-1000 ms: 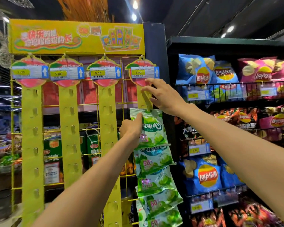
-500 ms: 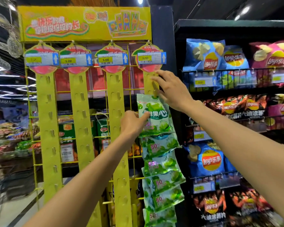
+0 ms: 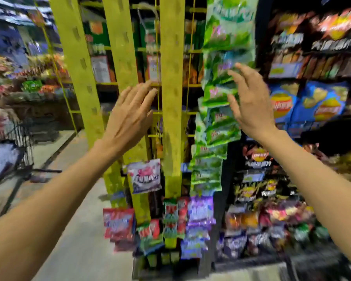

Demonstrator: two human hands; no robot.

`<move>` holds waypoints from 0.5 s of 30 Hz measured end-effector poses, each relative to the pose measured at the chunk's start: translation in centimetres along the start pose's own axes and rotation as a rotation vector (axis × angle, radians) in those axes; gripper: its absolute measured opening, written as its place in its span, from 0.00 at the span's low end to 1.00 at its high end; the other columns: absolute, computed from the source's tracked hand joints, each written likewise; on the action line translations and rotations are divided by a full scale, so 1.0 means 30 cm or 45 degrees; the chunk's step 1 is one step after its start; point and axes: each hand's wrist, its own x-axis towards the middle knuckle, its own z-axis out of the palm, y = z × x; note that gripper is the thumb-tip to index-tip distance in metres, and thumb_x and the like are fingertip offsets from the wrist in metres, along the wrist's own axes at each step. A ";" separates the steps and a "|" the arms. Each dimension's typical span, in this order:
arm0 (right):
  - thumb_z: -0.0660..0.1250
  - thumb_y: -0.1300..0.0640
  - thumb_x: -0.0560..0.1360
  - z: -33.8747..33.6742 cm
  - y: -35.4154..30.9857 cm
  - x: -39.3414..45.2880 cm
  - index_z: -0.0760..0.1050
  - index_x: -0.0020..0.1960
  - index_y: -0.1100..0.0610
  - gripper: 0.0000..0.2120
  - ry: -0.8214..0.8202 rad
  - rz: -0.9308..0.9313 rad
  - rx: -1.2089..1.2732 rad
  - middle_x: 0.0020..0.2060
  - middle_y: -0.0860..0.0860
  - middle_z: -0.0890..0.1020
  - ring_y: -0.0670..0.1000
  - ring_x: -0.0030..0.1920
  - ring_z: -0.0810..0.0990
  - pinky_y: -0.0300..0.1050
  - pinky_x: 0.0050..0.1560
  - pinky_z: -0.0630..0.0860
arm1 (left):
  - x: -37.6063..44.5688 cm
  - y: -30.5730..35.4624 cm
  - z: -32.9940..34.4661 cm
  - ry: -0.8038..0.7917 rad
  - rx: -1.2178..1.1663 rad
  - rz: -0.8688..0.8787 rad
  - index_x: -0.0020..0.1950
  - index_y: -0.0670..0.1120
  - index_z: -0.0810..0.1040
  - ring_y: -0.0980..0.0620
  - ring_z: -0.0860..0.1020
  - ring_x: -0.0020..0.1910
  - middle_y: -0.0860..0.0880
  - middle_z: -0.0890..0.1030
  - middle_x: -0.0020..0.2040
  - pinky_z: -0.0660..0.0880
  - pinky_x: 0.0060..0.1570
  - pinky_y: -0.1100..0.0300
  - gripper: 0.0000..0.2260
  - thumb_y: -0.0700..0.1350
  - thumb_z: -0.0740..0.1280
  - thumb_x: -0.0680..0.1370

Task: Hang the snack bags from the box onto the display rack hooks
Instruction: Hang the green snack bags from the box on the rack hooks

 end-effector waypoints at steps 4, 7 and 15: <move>0.59 0.61 0.78 0.087 -0.061 -0.274 0.68 0.67 0.65 0.19 -0.120 0.040 0.001 0.66 0.62 0.70 0.57 0.67 0.63 0.51 0.68 0.62 | -0.269 0.036 0.119 -0.190 -0.026 -0.016 0.69 0.37 0.68 0.41 0.69 0.68 0.38 0.68 0.71 0.62 0.68 0.46 0.20 0.43 0.57 0.78; 0.59 0.61 0.79 0.173 -0.115 -0.500 0.67 0.67 0.65 0.18 -0.318 0.085 0.016 0.65 0.62 0.71 0.60 0.66 0.67 0.54 0.66 0.66 | -0.457 0.085 0.224 -0.307 -0.086 -0.046 0.68 0.36 0.69 0.41 0.70 0.67 0.38 0.70 0.70 0.62 0.67 0.46 0.20 0.42 0.59 0.77; 0.60 0.63 0.77 0.463 -0.272 -1.155 0.70 0.65 0.67 0.18 -0.871 0.382 0.166 0.64 0.64 0.72 0.62 0.65 0.69 0.56 0.65 0.67 | -1.057 0.304 0.559 -0.633 -0.328 -0.193 0.62 0.34 0.74 0.38 0.77 0.59 0.36 0.76 0.62 0.72 0.58 0.45 0.19 0.40 0.57 0.74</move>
